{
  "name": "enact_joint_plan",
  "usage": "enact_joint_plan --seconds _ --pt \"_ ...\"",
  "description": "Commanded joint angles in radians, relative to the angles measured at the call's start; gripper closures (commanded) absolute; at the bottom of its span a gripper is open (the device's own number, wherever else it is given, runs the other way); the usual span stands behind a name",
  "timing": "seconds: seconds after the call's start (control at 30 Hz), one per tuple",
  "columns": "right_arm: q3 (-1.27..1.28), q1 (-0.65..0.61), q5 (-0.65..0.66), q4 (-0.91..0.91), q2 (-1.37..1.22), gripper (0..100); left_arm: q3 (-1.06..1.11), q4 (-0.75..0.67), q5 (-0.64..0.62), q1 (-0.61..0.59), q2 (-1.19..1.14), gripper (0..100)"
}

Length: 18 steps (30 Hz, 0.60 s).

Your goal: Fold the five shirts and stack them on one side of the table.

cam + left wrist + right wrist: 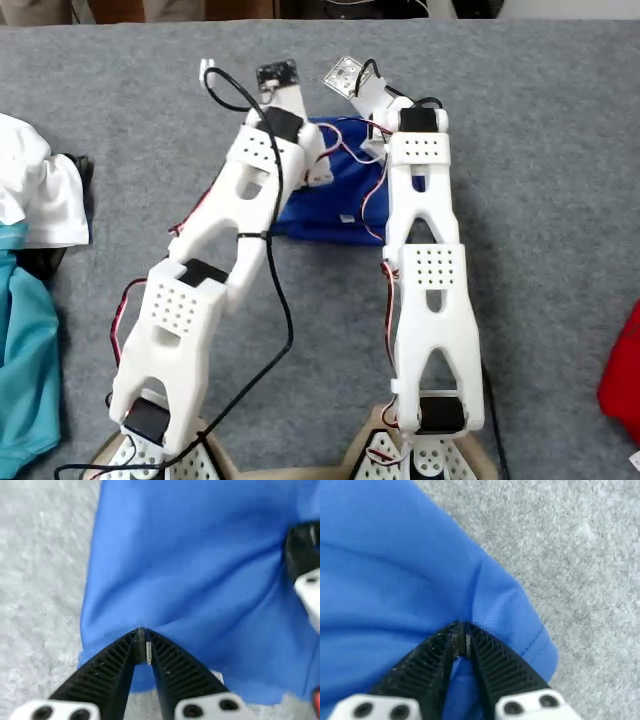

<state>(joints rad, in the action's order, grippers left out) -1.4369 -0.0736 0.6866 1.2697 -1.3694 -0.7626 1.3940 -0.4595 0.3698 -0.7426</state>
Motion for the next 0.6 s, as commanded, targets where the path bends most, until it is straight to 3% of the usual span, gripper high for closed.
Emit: enact_joint_plan --seconds 0.0,0.27,0.57 --pt "-0.058 0.039 -0.008 0.002 0.016 96.9 0.008 0.009 -0.009 0.015 0.012 98" --pt "-0.058 0.041 -0.008 0.000 0.015 96.9 0.184 0.011 -0.009 0.017 0.021 98" --pt "-0.059 0.041 -0.008 -0.008 0.016 96.9 0.235 0.003 -0.009 0.015 0.016 98"
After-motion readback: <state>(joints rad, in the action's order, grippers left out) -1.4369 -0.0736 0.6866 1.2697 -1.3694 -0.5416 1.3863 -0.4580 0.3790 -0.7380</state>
